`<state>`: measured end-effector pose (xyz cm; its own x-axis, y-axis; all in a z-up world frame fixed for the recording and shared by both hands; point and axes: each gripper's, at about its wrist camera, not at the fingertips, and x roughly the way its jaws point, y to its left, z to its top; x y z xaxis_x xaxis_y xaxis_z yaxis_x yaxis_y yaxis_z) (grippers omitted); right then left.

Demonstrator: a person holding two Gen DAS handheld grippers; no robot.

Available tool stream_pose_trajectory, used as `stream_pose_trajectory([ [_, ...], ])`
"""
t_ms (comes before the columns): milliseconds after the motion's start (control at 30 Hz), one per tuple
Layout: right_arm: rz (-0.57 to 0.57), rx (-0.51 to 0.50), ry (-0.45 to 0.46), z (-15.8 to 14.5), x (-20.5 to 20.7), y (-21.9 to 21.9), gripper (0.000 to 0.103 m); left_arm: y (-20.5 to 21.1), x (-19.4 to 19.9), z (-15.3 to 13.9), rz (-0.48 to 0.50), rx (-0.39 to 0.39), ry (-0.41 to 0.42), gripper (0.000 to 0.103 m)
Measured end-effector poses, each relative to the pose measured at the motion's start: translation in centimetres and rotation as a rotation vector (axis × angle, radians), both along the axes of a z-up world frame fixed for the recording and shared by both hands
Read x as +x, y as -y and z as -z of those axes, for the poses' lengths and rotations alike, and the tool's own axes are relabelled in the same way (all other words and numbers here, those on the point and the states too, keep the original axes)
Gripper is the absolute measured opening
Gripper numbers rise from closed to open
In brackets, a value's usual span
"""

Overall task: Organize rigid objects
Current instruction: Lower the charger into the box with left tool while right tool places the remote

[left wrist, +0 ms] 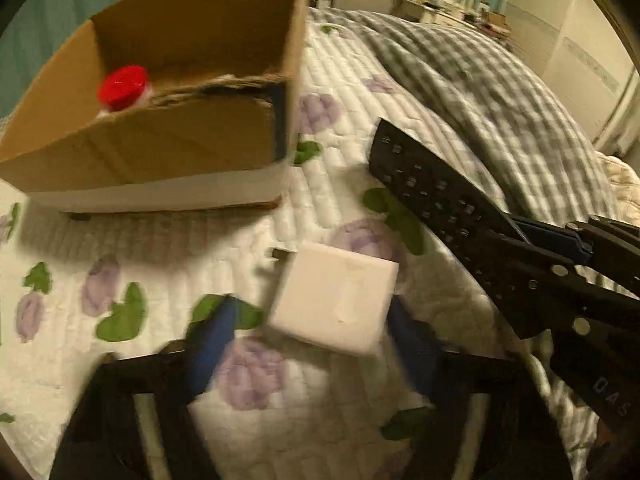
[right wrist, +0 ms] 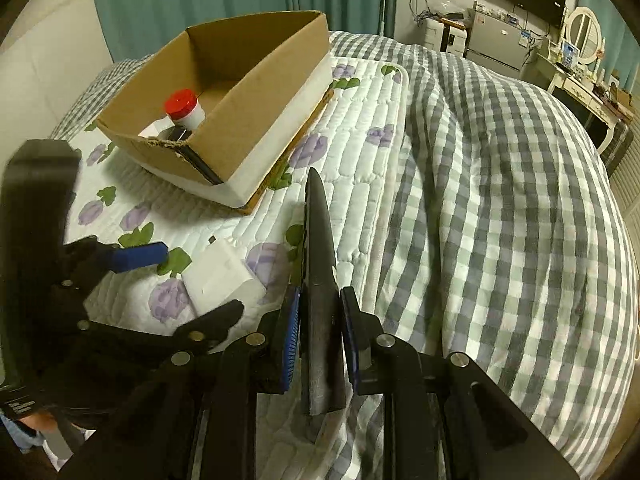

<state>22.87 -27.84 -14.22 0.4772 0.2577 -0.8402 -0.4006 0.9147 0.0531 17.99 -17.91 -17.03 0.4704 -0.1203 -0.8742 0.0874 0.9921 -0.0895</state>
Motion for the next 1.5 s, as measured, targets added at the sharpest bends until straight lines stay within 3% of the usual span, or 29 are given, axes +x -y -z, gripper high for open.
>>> stream_pose_trajectory([
  [233, 0.007, -0.016, 0.051, -2.0, -1.0, -0.4, 0.019, 0.1, -1.4, -2.2, 0.018, 0.007, 0.049, 0.054],
  [400, 0.011, -0.034, 0.119, -5.9, -2.1, -1.0, 0.019, -2.0, -2.9, -7.1, -0.008, -0.014, 0.120, 0.052],
  [567, -0.003, -0.021, 0.218, -11.3, -3.1, -3.1, 0.019, -5.6, -3.8, -14.1, -0.033, -0.013, 0.258, 0.052],
  [733, -0.026, 0.021, 0.296, -15.7, -2.7, -6.6, 0.019, -9.0, -2.2, -19.1, -0.041, 0.011, 0.353, 0.052],
  [867, -0.034, 0.072, 0.326, -17.6, -0.4, -10.6, 0.019, -11.6, 1.0, -20.1, -0.041, 0.060, 0.391, 0.052],
  [967, -0.031, 0.105, 0.345, -17.3, 1.7, -13.2, 0.019, -14.4, 3.3, -19.7, -0.072, 0.075, 0.389, 0.052],
  [1100, -0.015, 0.124, 0.309, -14.4, 5.1, -16.5, 0.019, -16.6, 6.4, -17.1, -0.067, 0.125, 0.354, 0.052],
  [1300, 0.003, 0.104, 0.205, -8.5, 9.1, -17.8, 0.019, -17.0, 8.1, -12.2, -0.013, 0.129, 0.313, 0.052],
  [1400, 0.022, 0.080, 0.178, -5.9, 10.0, -17.2, 0.019, -16.1, 8.0, -11.8, 0.014, 0.189, 0.368, 0.052],
  [1500, 0.024, 0.063, 0.180, -4.7, 10.8, -17.1, 0.019, -15.1, 8.3, -11.6, 0.058, 0.160, 0.348, 0.052],
])
